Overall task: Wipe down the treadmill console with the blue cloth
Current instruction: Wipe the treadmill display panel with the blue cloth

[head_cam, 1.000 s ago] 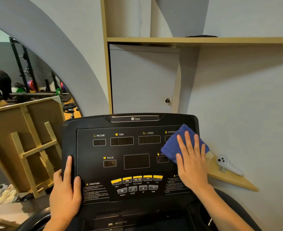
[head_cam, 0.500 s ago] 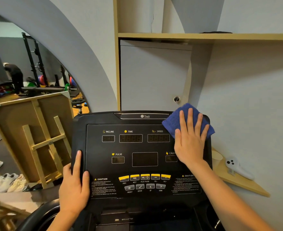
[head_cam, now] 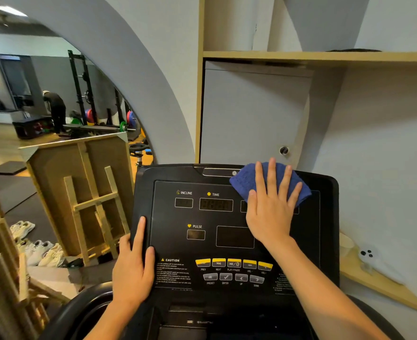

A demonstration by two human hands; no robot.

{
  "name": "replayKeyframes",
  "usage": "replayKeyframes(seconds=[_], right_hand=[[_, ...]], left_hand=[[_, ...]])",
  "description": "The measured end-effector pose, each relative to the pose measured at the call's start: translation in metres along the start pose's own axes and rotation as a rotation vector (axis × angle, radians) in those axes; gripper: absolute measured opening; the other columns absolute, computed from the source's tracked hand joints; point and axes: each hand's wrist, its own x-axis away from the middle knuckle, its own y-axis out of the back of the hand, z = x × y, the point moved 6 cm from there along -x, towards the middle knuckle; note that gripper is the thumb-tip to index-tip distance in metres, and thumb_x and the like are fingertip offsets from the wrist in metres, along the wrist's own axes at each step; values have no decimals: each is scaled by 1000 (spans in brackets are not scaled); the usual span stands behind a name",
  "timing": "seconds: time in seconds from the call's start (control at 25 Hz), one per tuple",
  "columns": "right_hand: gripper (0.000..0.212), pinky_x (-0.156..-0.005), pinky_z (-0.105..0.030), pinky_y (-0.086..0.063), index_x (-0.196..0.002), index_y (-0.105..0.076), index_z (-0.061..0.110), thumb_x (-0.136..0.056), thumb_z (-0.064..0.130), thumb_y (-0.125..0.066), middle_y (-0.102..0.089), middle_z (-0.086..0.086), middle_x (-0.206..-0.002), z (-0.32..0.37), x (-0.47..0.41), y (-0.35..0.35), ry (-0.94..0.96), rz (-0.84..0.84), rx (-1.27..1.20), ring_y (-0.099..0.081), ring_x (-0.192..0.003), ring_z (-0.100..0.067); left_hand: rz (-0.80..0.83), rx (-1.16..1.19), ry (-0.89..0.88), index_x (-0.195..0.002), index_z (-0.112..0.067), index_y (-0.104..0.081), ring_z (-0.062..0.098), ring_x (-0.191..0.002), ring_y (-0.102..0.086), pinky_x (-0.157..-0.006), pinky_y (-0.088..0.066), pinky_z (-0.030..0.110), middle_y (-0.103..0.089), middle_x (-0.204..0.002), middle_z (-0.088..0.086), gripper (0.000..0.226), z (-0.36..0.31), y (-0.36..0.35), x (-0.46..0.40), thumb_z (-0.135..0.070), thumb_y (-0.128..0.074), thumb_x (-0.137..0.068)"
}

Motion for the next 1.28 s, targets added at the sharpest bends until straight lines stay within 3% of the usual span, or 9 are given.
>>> replayKeyframes(seconds=[0.2,0.72,1.08,1.28], right_hand=[[65,-118,-66,-6,-161,-9,25,-100,46,-15,-5,-8,-168,29,-1,-2,52,8,-16,1,-153,-40],[65,-118,-65,-2,-161,-5,26,-101,45,-23,-1,-6,-169,106,-1,-11,193,34,-39,4,-153,-38],[68,-117,-65,-3,-161,-5,26,-101,45,-30,3,-6,-169,159,5,-17,314,73,-59,9,-153,-37],[68,-118,-65,-3,-161,-4,25,-102,43,-33,5,-5,-169,175,16,-18,387,95,-72,13,-152,-38]], left_hand=[[-12,9,-10,-149,-49,-1,5,-74,-46,-58,-40,22,-43,-135,20,62,0,0,0,-41,-35,-97],[-12,21,-3,-149,-48,-3,-5,-67,-43,-57,-32,8,-47,-128,14,64,2,0,-1,-44,-35,-94],[-18,21,-19,-149,-50,-1,-6,-68,-46,-59,-35,9,-45,-132,11,61,3,0,-1,-55,-24,-93],[-23,5,-16,-148,-51,1,-9,-69,-41,-60,-35,10,-44,-135,12,61,6,-3,-1,-52,-28,-94]])
